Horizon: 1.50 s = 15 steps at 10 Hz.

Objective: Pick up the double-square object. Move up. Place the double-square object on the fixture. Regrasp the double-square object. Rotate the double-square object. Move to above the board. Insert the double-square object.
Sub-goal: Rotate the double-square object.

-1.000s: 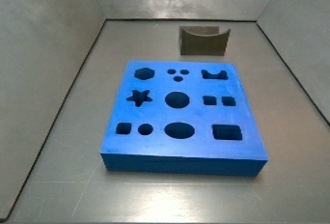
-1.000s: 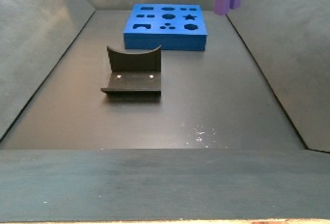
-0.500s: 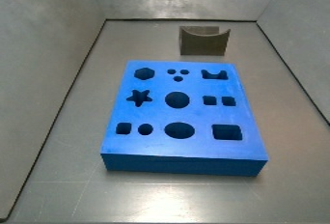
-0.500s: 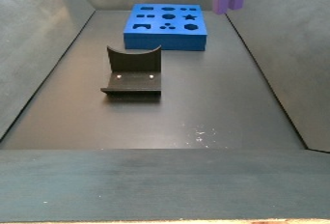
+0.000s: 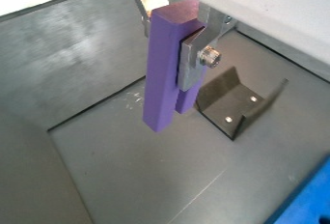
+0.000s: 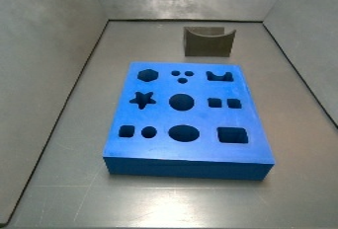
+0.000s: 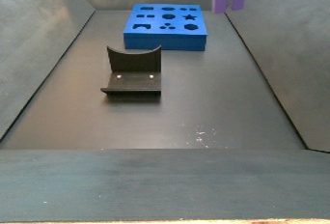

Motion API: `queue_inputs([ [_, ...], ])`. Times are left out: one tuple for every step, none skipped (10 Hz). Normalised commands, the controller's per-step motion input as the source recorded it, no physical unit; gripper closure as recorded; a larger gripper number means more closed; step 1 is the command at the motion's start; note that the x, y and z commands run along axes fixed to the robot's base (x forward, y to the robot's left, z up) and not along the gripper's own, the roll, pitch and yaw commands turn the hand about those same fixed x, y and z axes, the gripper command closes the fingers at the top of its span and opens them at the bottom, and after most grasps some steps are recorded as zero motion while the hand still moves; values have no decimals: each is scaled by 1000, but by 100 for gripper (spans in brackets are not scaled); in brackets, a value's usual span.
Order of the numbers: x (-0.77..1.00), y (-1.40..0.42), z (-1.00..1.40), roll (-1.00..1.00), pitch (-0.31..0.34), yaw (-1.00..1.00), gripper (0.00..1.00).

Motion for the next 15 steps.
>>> queue_inputs([
  [-4,6,-1,-7,3,-377,100],
  [-4,7,-1,-7,3,-209,100],
  [0,0,-1000,0,0,0,100],
  [8,1,-1000,2,-17,49,100],
  [13,3,-1000,5,-28,51,100],
  [15,5,-1000,11,-31,45,100],
  [17,7,-1000,16,-38,38,100],
  [19,10,-1000,24,-43,31,100],
  [20,10,-1000,29,-48,28,100],
  [21,11,-1000,37,-50,26,100],
  [23,12,-1000,40,-51,26,100],
  [27,14,-1000,48,-51,26,100],
  [24,16,-1000,53,-54,25,100],
  [24,19,-1000,60,-59,25,100],
  [23,19,-1000,63,-59,25,100],
])
